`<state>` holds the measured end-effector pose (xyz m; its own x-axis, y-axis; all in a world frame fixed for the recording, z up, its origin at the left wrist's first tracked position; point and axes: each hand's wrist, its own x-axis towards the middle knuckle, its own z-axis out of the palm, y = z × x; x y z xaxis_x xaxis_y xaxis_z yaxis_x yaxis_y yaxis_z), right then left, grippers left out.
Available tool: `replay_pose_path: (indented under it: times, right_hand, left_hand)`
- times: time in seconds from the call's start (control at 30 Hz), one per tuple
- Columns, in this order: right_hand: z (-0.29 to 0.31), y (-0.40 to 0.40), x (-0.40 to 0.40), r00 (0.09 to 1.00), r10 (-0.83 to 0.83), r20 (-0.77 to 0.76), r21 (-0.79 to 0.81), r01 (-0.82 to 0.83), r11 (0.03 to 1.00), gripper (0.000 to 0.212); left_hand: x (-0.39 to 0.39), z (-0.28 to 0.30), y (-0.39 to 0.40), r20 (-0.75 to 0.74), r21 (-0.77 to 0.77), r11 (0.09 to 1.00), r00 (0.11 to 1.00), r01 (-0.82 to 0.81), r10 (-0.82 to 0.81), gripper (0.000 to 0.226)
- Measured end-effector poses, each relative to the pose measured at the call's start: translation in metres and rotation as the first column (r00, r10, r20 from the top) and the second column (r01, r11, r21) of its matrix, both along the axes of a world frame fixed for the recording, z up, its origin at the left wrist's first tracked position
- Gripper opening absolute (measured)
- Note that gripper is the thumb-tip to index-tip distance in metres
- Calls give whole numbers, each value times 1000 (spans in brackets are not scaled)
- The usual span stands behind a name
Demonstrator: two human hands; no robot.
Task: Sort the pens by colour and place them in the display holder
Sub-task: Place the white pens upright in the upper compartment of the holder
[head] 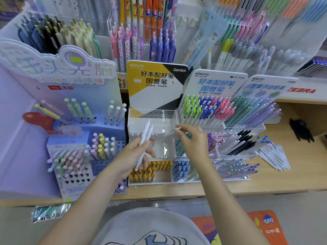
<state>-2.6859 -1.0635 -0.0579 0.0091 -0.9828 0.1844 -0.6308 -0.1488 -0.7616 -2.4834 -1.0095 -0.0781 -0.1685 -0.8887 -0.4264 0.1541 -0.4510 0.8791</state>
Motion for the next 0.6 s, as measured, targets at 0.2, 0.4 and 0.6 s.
replay_pose_path:
  times: [0.2, 0.4, 0.6]
  right_hand:
    - [-11, -5, -3, 994, 28, -102, -51, -33, 998, 21]
    - [-12, -12, 5, 988, 60, -140, -86, -73, 994, 20]
    - [-13, -17, 7, 982, 52, -184, -103, -72, 992, 19]
  left_hand:
    - [4, -3, 2, 44, -6, 1000, 999, -26, 26, 26]
    - [1, -3, 3, 6, 18, 998, 998, -55, 55, 27]
    - [4, -3, 4, -31, 23, 997, 997, -68, 69, 27]
